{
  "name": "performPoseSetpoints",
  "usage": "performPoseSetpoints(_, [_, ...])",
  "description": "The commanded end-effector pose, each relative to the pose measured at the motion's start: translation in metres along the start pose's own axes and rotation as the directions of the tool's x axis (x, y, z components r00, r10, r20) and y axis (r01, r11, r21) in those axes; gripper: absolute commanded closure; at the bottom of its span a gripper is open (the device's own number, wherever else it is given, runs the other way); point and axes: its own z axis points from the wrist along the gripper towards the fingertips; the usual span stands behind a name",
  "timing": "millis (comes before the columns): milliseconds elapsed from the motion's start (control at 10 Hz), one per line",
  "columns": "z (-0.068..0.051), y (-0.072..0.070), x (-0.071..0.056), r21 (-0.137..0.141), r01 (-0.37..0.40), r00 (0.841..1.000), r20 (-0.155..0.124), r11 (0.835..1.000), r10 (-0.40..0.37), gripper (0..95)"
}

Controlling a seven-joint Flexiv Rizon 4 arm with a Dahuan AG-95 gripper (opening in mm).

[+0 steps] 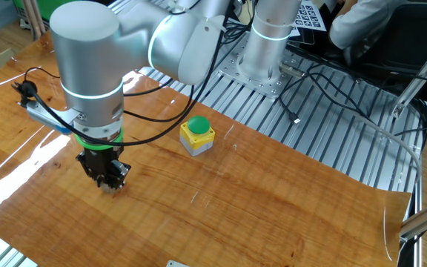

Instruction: Hold a small block with the gripper and sweep it from left to right on the table

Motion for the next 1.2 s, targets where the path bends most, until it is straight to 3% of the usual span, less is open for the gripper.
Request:
performPoseSetpoints(100, [0.001, -0.001, 0.000, 0.006, -0.003, 1.000, 0.002, 1.000, 0.003, 95.0])
performPoseSetpoints(500, [-0.002, -0.002, 0.002, -0.001, -0.008, 1.000, 0.005, 1.000, 0.008, 95.0])
performPoseSetpoints(1000, [0.011, 0.003, -0.003, 0.000, -0.025, 1.000, 0.011, 1.000, 0.025, 95.0])
performPoseSetpoints(1200, [0.009, 0.010, -0.005, 0.003, -0.055, 0.999, -0.002, 0.999, 0.055, 95.0])
